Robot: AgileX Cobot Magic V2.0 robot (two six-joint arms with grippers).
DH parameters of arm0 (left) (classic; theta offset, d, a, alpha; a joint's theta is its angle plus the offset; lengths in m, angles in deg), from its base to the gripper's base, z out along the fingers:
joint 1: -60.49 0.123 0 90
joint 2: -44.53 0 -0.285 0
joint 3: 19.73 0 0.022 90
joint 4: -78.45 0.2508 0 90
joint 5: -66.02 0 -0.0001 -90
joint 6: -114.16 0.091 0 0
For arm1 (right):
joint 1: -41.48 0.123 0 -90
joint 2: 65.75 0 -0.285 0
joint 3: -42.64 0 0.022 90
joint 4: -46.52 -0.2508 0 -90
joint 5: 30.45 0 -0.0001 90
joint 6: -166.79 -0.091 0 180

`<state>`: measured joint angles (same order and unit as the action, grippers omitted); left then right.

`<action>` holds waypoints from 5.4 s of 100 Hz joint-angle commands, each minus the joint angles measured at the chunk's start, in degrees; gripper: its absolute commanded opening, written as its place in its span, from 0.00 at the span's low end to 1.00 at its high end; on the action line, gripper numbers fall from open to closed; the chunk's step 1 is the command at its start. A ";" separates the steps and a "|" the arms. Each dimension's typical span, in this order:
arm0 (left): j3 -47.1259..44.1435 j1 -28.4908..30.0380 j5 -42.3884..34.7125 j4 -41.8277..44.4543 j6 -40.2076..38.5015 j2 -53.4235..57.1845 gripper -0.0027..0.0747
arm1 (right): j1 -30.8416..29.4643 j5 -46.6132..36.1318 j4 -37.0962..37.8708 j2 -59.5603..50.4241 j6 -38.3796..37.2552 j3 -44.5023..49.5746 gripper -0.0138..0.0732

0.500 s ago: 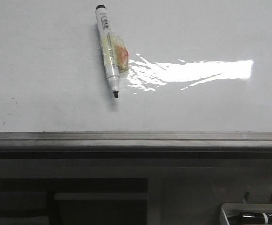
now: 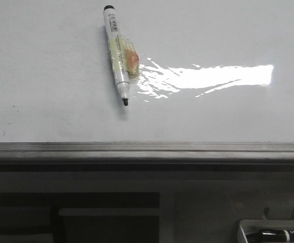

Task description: Write number 5 on whiteboard

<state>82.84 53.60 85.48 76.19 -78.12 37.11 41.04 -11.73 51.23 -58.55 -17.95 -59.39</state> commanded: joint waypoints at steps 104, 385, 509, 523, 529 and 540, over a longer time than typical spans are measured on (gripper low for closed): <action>0.91 0.15 -20.56 -33.20 -0.15 1.51 0.01 | -0.32 -29.28 -22.40 -0.54 -1.40 0.11 0.11; 48.71 -49.09 14.05 -3.05 45.26 -63.56 0.01 | 42.60 -4.74 -10.12 33.33 13.33 -31.63 0.60; 48.71 -49.46 11.20 0.86 52.11 -63.13 0.01 | 57.00 -18.72 -9.26 63.47 17.14 -41.78 0.60; 48.71 -49.46 11.20 0.86 52.11 -63.13 0.01 | 57.00 -17.98 -10.06 64.72 17.14 -42.70 0.57; 48.71 -49.46 11.20 0.86 52.11 -63.13 0.01 | 57.00 -17.57 -10.31 64.99 17.14 -42.70 0.50; 48.71 -49.46 11.20 0.86 52.11 -63.13 0.01 | 57.00 -16.10 -10.31 65.19 17.14 -42.70 0.34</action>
<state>129.54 4.45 99.89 77.23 -26.09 -27.26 97.98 -25.03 41.09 7.42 -1.39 -99.97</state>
